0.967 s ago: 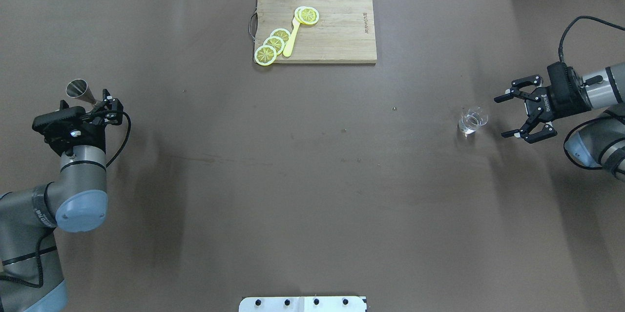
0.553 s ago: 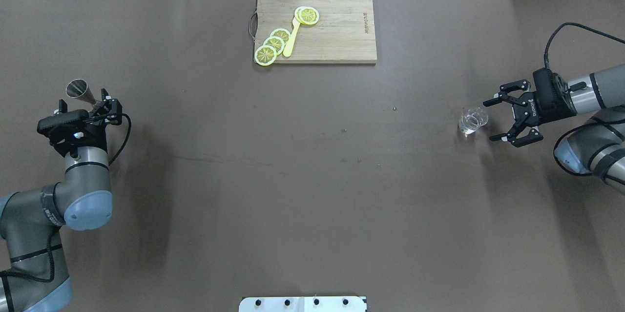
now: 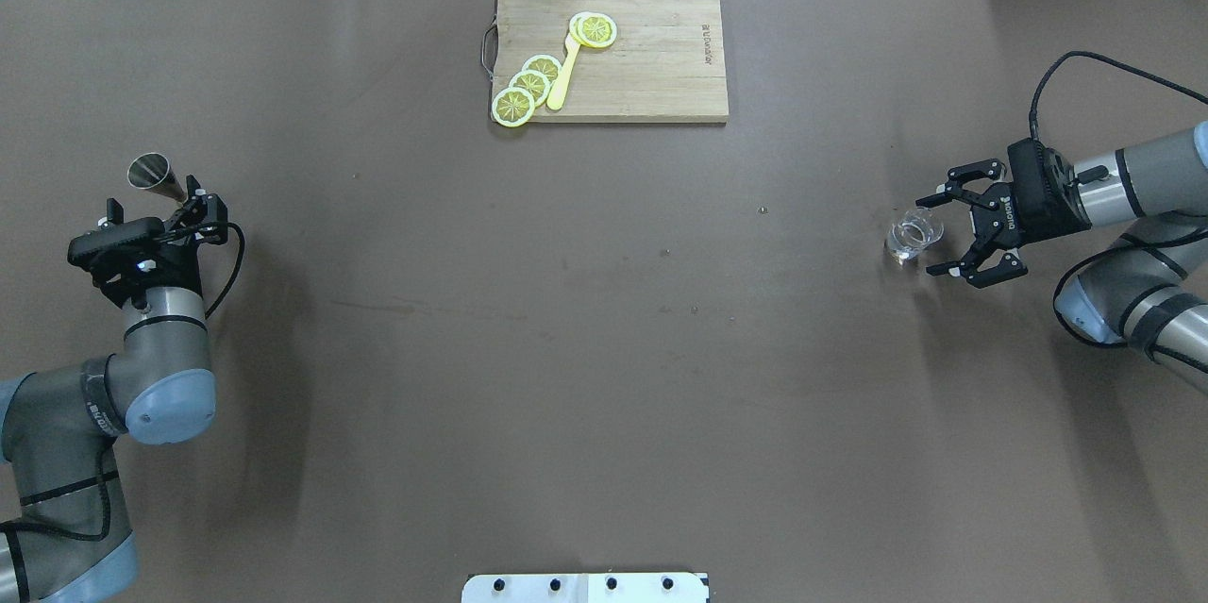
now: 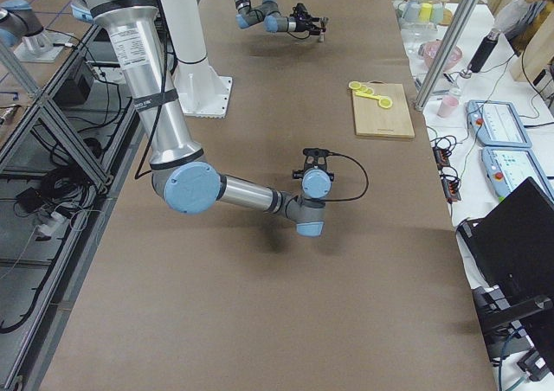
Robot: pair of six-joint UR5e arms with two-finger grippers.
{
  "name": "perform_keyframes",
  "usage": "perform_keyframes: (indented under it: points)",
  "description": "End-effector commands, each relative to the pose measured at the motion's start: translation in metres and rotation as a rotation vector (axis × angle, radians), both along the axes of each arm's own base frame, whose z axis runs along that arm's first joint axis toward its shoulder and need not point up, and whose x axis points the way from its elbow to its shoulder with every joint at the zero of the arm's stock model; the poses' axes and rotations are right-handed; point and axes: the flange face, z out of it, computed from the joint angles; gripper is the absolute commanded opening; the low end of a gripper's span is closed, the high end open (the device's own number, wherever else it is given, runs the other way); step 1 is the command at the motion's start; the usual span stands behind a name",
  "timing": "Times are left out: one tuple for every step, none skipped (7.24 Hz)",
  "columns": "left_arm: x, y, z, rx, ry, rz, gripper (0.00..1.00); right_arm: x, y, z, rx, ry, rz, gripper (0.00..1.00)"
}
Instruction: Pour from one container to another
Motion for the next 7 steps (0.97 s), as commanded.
perform_keyframes:
  points:
    - [0.004,-0.003,0.003,-0.003,-0.008,-0.002,0.97,-0.006,-0.004,-0.002,-0.001,0.001,0.002,0.97]
    - [0.012,-0.006,0.001,-0.001,-0.005,-0.002,0.97,-0.006,-0.004,0.0,-0.003,0.003,0.002,0.97]
    - [0.014,-0.007,-0.001,0.001,-0.001,-0.002,0.92,-0.007,-0.005,0.002,-0.008,0.007,0.002,0.97]
    - [0.014,-0.007,-0.001,0.0,-0.002,-0.002,0.83,-0.007,-0.006,0.001,-0.017,0.006,0.009,0.97]
    - [0.015,-0.008,-0.004,0.001,0.004,-0.003,0.73,-0.009,-0.009,-0.002,-0.03,0.003,0.014,0.97]
    - [0.017,-0.008,-0.005,0.002,0.006,0.0,0.66,-0.01,-0.01,-0.004,-0.053,-0.001,0.021,0.96]
    - [0.018,-0.01,-0.007,0.004,0.004,-0.001,0.64,-0.01,-0.011,-0.005,-0.072,-0.003,0.025,0.96]
